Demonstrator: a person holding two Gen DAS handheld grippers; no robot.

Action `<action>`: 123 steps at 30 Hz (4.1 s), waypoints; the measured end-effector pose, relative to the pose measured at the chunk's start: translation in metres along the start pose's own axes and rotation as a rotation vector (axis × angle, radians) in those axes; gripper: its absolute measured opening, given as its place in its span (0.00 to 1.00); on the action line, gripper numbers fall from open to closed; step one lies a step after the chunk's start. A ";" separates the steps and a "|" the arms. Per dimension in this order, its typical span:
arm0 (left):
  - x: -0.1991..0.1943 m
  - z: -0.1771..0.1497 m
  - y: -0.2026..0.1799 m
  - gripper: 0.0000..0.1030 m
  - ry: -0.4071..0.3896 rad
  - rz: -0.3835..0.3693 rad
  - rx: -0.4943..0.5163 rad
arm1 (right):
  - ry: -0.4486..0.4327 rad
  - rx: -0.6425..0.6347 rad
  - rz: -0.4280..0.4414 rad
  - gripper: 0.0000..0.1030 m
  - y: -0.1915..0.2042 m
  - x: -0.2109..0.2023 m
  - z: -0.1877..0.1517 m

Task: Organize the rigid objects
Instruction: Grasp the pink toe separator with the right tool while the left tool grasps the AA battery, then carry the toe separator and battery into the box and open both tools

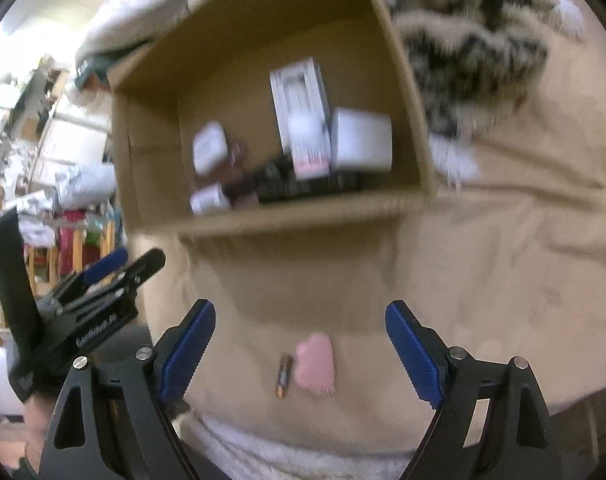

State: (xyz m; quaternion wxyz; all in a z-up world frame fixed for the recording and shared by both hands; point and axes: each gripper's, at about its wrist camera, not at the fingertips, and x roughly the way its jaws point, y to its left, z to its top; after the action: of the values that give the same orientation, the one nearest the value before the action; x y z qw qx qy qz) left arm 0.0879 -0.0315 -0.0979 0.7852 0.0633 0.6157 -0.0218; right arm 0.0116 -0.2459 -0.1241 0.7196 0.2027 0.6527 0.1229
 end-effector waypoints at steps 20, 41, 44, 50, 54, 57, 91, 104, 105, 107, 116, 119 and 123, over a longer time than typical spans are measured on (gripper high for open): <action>0.006 -0.004 -0.011 0.65 0.031 -0.054 -0.019 | 0.141 -0.263 -0.220 0.31 0.040 0.061 -0.033; 0.039 -0.067 -0.089 0.63 0.237 -0.138 0.154 | -0.389 -0.125 -0.029 0.31 0.029 -0.084 0.002; 0.048 -0.079 -0.105 0.60 0.264 -0.128 0.188 | -0.384 -0.129 -0.011 0.31 0.028 -0.083 -0.001; 0.060 -0.084 -0.120 0.50 0.255 -0.079 0.230 | -0.382 -0.141 0.014 0.31 0.033 -0.084 -0.003; 0.057 -0.083 -0.120 0.28 0.237 -0.081 0.242 | -0.377 -0.139 0.018 0.31 0.033 -0.083 -0.002; 0.056 -0.081 -0.115 0.09 0.232 -0.085 0.218 | -0.376 -0.137 0.019 0.31 0.033 -0.083 -0.002; -0.064 0.068 0.013 0.09 -0.210 -0.012 -0.108 | -0.447 -0.196 -0.033 0.31 0.042 -0.084 0.057; -0.004 0.105 -0.018 0.09 -0.199 -0.009 -0.017 | -0.381 -0.176 -0.068 0.31 0.035 -0.050 0.100; 0.001 0.104 -0.019 0.09 -0.193 -0.009 -0.015 | -0.379 -0.182 -0.070 0.31 0.035 -0.049 0.100; 0.008 0.104 -0.022 0.09 -0.188 -0.008 -0.008 | -0.374 -0.187 -0.079 0.31 0.033 -0.044 0.101; 0.020 0.107 -0.029 0.09 -0.192 0.036 0.017 | -0.322 -0.184 -0.068 0.31 0.028 -0.021 0.105; 0.021 0.109 -0.027 0.09 -0.198 0.034 0.017 | -0.312 -0.185 -0.064 0.31 0.029 -0.018 0.105; 0.025 0.111 -0.023 0.09 -0.187 0.031 -0.006 | -0.311 -0.154 -0.041 0.31 0.026 -0.020 0.108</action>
State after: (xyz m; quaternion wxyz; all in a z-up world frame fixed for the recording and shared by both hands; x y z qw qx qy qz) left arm 0.1982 -0.0668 -0.0980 0.8395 0.0682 0.5389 -0.0137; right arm 0.1180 -0.2455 -0.0879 0.8277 0.1501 0.5261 0.1249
